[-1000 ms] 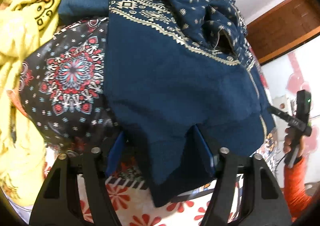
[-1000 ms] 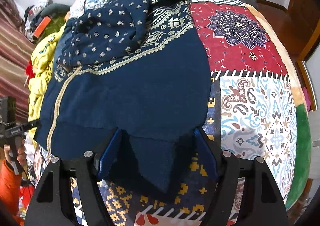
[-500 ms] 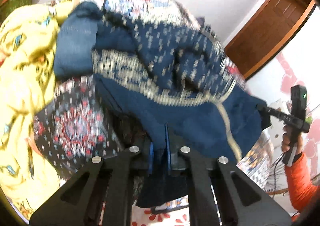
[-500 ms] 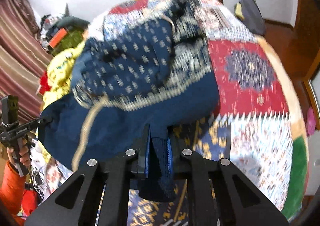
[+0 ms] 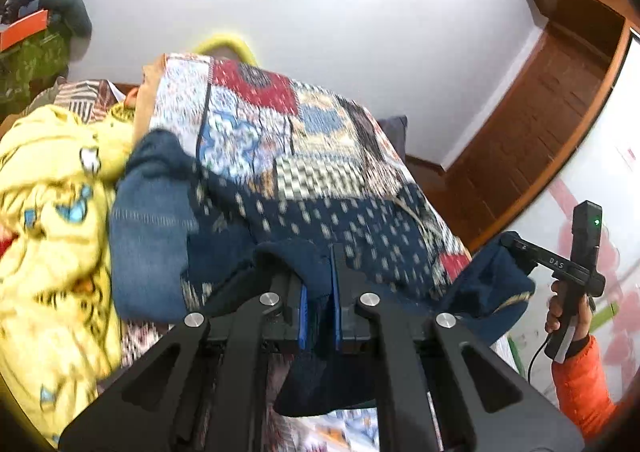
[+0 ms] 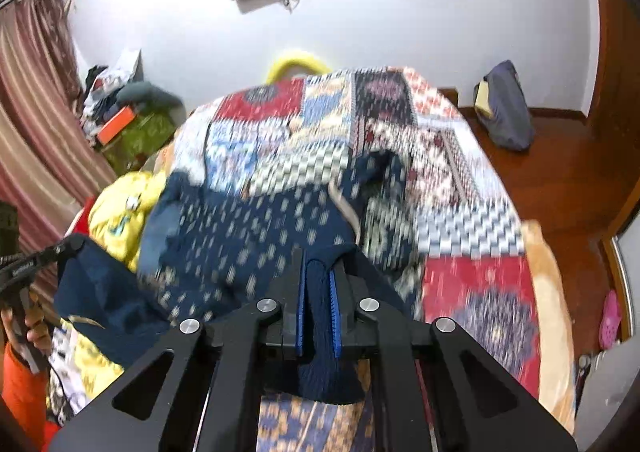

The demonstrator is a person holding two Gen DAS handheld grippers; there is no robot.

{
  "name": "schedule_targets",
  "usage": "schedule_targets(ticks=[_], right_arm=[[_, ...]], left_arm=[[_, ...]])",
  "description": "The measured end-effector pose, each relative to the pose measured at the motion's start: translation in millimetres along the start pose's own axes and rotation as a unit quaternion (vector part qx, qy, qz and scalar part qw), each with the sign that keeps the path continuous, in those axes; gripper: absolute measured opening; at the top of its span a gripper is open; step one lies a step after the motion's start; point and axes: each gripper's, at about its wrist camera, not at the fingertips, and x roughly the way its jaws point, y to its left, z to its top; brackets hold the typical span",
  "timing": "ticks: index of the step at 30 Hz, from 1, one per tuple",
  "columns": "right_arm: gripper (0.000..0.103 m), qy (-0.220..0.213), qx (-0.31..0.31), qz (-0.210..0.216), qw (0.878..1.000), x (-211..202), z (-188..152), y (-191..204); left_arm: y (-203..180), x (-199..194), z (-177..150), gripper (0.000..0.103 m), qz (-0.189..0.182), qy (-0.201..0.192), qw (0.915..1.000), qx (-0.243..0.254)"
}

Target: Fold large clothes

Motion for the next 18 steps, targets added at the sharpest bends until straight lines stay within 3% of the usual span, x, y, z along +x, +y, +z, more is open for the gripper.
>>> schedule_targets(ticks=[4,9,14,18], right_arm=[[0.008,-0.010,0.016,-0.015,1.000,31.0,24.7,-11.2],[0.008,0.013,0.036,-0.030,0.999,87.3,40.5,-26.7],[0.008,0.035,0.064,-0.041,0.996,131.5,35.1,-46.1],[0.008,0.047,0.070,-0.044,0.995,152.1,22.7,-57.9]], left_arm=[[20.2,30.2,24.2,0.008,0.039,-0.017,0.9989,-0.020],[52.2,86.0,40.9,0.008,0.085,-0.002,0.9953,-0.046],[69.0,139.0,33.5,0.008,0.127,0.016,0.9908,-0.044],[79.3,180.4,16.8,0.009,0.156,0.060,0.9854,-0.031]])
